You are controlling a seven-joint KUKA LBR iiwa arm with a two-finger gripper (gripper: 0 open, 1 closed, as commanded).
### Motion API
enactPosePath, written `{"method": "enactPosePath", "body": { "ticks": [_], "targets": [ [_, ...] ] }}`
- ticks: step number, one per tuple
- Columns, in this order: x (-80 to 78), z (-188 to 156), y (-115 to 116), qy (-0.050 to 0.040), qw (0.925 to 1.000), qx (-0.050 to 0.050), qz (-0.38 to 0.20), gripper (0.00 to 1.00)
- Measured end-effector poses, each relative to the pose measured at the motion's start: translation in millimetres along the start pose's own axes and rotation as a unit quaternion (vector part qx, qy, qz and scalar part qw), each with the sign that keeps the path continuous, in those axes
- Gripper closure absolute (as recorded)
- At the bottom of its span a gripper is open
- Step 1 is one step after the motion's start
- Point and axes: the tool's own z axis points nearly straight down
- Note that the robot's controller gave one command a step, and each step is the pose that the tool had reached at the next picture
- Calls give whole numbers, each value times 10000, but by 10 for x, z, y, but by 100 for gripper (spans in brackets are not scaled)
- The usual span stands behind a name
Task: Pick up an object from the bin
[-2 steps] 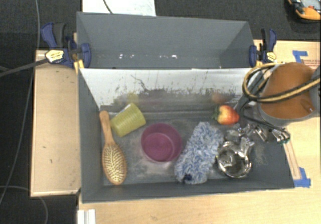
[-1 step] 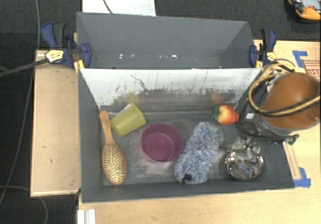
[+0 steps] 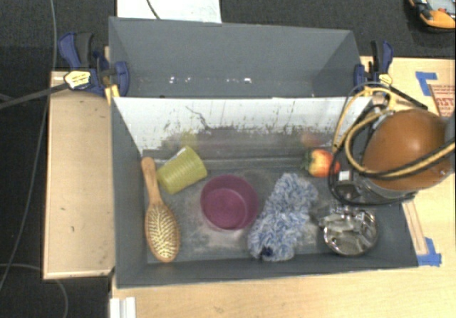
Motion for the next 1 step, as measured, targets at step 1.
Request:
{"method": "enactPosePath", "body": {
  "ticks": [1],
  "targets": [
    [154, -1143, -134, -15, 9990, -15, 453, 100]
  ]
}}
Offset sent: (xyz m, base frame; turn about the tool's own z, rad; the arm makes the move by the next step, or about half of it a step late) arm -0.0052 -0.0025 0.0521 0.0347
